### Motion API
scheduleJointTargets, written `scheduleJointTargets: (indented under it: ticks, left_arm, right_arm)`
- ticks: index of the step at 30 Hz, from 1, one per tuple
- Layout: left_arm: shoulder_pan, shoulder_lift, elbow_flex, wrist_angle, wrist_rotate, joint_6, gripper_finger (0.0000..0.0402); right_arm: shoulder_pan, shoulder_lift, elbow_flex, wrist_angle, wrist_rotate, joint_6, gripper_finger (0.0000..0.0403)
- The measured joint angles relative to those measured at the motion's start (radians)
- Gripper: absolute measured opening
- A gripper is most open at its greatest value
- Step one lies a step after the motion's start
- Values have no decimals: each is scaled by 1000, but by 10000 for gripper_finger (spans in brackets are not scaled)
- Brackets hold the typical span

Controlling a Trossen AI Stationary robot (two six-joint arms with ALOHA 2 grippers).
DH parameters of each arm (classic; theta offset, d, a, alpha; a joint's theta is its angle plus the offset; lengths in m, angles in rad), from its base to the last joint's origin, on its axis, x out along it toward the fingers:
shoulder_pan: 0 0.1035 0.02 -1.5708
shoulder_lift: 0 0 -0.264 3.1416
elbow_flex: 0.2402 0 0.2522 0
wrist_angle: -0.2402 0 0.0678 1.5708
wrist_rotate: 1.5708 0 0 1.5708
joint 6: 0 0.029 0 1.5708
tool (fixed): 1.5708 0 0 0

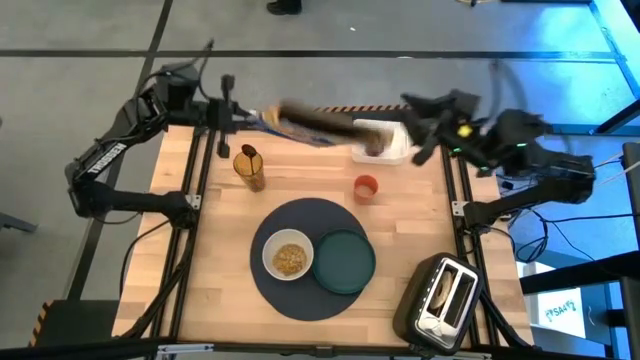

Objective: Arrange a breakfast setting
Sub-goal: Pour the cereal from the cereal box into the white bowl

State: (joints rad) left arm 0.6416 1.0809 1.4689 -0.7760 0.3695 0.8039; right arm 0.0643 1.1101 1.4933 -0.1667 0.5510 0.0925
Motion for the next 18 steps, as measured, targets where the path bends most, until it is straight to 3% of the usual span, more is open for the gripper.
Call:
scheduleJointTargets:
  ticks: [5,10,14,18]
  left_arm:
    - [78,24,-9,147,177,-261,3]
    - [93,25,-112,435,300,-475,2]
    - [40,42,-292,798,314,-692,2]
    - [-51,97,-482,1259,233,-908,2]
  right_arm:
    - [0,-74,0,33,18,-75,244]
    - [0,-88,0,46,-41,-96,280]
    - [-3,-66,0,49,-74,-111,288]
    - [-49,-42,0,69,-141,-128,289]
